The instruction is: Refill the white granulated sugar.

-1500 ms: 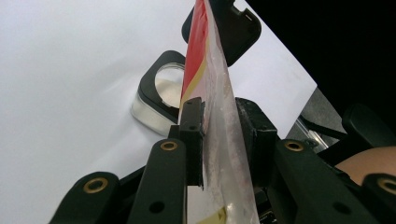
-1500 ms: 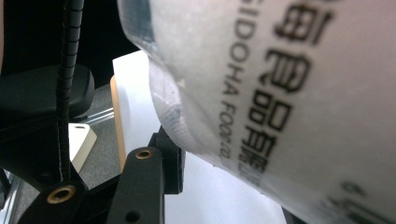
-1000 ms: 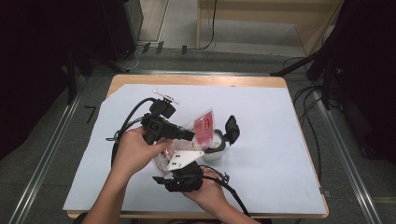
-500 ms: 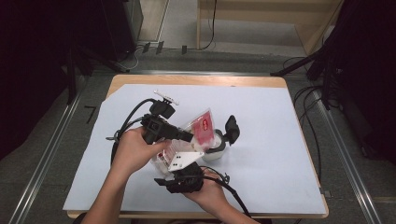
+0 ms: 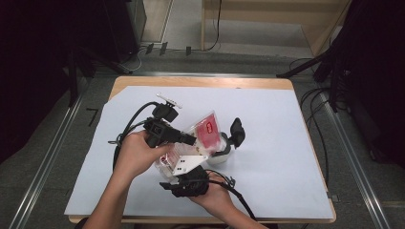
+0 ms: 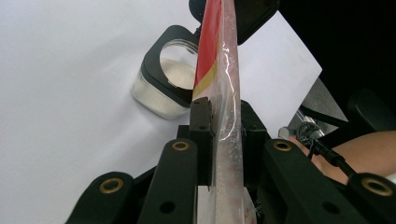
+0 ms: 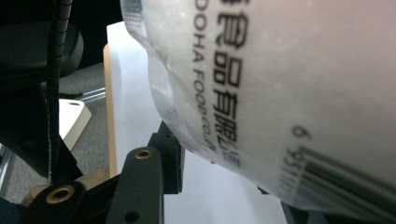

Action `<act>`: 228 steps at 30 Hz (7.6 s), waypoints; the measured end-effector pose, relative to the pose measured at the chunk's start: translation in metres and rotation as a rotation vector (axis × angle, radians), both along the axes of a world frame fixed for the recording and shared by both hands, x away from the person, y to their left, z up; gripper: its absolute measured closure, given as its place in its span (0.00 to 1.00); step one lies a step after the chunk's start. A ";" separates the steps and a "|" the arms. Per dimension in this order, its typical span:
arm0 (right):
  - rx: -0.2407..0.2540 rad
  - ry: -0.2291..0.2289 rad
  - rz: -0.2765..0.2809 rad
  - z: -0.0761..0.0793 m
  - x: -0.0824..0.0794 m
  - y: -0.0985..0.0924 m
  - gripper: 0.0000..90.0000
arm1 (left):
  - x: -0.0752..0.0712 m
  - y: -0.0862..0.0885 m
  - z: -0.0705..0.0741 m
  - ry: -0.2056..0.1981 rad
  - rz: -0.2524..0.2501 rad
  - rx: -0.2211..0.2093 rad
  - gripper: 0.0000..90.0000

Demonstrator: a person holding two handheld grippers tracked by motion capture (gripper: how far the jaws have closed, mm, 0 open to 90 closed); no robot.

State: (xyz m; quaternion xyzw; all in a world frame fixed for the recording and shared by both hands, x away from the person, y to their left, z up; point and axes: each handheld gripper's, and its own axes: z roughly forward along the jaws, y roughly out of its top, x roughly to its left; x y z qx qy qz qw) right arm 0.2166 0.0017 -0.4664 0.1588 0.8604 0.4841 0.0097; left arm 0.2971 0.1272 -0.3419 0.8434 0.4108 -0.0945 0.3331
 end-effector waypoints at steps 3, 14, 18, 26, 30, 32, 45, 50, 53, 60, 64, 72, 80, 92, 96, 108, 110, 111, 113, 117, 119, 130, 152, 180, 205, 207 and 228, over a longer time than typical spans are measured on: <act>-0.001 -0.002 -0.003 0.000 0.001 0.000 0.69 | 0.001 0.003 0.000 -0.003 0.006 -0.017 0.91; 0.012 -0.007 -0.030 0.000 0.007 -0.006 0.68 | 0.003 0.016 0.003 -0.012 0.027 -0.083 0.91; 0.015 -0.010 -0.041 0.002 0.011 -0.009 0.68 | 0.004 0.019 0.005 -0.024 0.022 -0.098 0.91; 0.022 -0.009 -0.057 0.002 0.015 -0.013 0.68 | 0.004 0.024 0.006 -0.036 0.019 -0.129 0.91; 0.024 -0.010 -0.069 0.002 0.017 -0.015 0.68 | 0.004 0.027 0.007 -0.043 0.025 -0.132 0.91; 0.027 -0.003 -0.076 0.002 0.018 -0.016 0.68 | 0.004 0.028 0.008 -0.039 0.029 -0.140 0.92; 0.055 0.021 -0.118 0.003 0.026 -0.025 0.66 | 0.005 0.037 0.010 -0.057 0.033 -0.152 0.93; 0.060 0.030 -0.141 0.002 0.029 -0.028 0.65 | 0.004 0.038 0.010 -0.071 0.021 -0.145 0.93; 0.058 0.026 -0.145 0.002 0.031 -0.030 0.65 | 0.004 0.038 0.011 -0.071 0.019 -0.143 0.93; 0.062 0.041 -0.173 0.001 0.036 -0.035 0.64 | 0.002 0.040 0.012 -0.089 0.008 -0.135 0.93; 0.061 0.061 -0.196 0.000 0.040 -0.038 0.64 | 0.002 0.040 0.012 -0.095 -0.001 -0.136 0.93; 0.065 0.094 -0.237 0.000 0.045 -0.045 0.64 | 0.000 0.042 0.014 -0.105 -0.007 -0.124 0.94; 0.062 0.091 -0.235 0.001 0.046 -0.048 0.65 | -0.001 0.043 0.016 -0.148 -0.010 -0.094 0.98; 0.033 0.077 -0.186 0.003 0.041 -0.043 0.66 | 0.005 0.054 0.012 -0.143 0.011 -0.132 0.99; 0.041 0.085 -0.182 0.004 0.041 -0.046 0.66 | 0.010 0.060 0.009 -0.143 0.029 -0.146 0.99; 0.038 0.088 -0.180 0.005 0.041 -0.054 0.66 | 0.026 0.079 -0.004 -0.134 0.081 -0.207 1.00; 0.035 0.088 -0.181 0.005 0.040 -0.056 0.66 | 0.029 0.081 -0.004 -0.142 0.090 -0.211 1.00; 0.039 0.092 -0.184 0.006 0.040 -0.056 0.66 | 0.030 0.082 -0.005 -0.143 0.098 -0.215 1.00; 0.044 0.088 -0.183 0.006 0.039 -0.059 0.65 | 0.033 0.084 -0.006 -0.148 0.099 -0.226 1.00; 0.050 0.097 -0.183 0.009 0.038 -0.063 0.65 | 0.039 0.086 -0.008 -0.156 0.112 -0.238 1.00; 0.056 0.104 -0.180 0.010 0.038 -0.065 0.64 | 0.042 0.087 -0.010 -0.158 0.121 -0.242 1.00; 0.045 0.086 -0.175 0.013 0.032 -0.078 0.62 | 0.060 0.086 -0.023 -0.169 0.142 -0.241 1.00; 0.022 0.103 -0.228 0.006 0.022 -0.117 0.62 | 0.097 0.080 -0.065 -0.218 0.169 -0.192 1.00; 0.018 0.064 -0.254 0.002 0.021 -0.151 0.61 | 0.077 0.099 -0.075 -0.253 0.099 -0.191 0.98; 0.011 0.069 -0.236 0.003 0.032 -0.151 0.61 | 0.047 0.117 -0.081 -0.274 0.079 -0.183 0.94; 0.010 0.069 -0.236 0.003 0.032 -0.150 0.61 | 0.045 0.120 -0.081 -0.276 0.079 -0.181 0.94; -0.001 0.061 -0.226 0.003 0.034 -0.146 0.61 | 0.023 0.144 -0.090 -0.276 0.047 -0.168 0.91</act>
